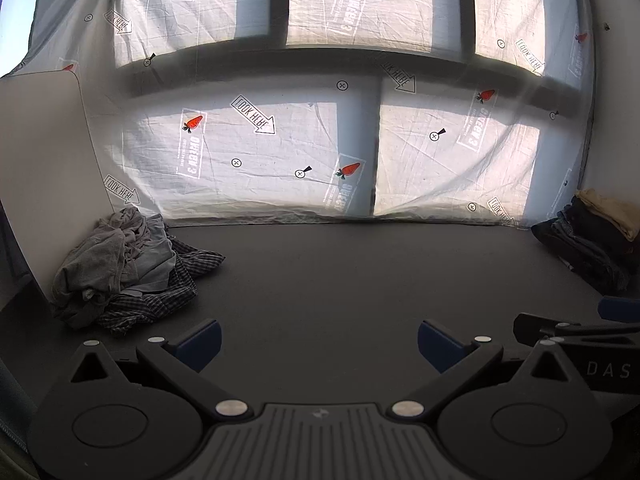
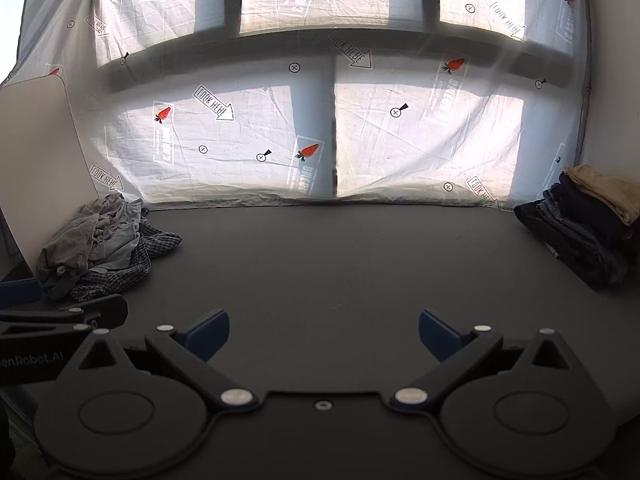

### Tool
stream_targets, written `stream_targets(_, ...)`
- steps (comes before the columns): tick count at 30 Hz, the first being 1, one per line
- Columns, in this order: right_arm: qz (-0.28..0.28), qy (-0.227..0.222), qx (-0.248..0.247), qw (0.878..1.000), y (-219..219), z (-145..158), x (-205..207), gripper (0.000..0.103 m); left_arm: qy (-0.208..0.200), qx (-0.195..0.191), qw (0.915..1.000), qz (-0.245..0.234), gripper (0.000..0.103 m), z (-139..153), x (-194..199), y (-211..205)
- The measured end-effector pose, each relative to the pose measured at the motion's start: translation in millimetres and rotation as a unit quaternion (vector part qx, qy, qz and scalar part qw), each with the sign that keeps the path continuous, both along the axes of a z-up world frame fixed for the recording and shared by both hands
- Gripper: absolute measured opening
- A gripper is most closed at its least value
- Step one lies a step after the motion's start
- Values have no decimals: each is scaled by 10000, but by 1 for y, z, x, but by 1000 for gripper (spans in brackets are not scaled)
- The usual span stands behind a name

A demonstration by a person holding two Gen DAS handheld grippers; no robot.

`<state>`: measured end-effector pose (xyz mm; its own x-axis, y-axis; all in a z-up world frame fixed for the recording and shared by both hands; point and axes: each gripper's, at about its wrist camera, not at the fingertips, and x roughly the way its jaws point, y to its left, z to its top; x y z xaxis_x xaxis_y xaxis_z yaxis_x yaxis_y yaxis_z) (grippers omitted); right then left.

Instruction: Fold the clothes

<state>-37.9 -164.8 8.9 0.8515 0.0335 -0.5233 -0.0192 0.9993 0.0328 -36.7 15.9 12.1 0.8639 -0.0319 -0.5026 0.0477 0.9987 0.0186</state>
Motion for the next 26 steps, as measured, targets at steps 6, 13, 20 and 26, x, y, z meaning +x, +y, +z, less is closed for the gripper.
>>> stream_targets(6,19,101,-37,9999,30,-10,-15,102,55,-52,9997,250,103,-8,-20,42)
stream_targets(13,-185,154,-25,9997,29,-16,-18,102,74,-122,9997,192,103,-11,-23,49)
stream_targets(20,-326,164,-23,9993,23,-18,-19,102,58,-162,9997,184,103,-11,-20,44)
stream_targets(26,-404,169,-32,9990,20,-20,-20,102,55,-142,9997,173,103,-11,-18,41)
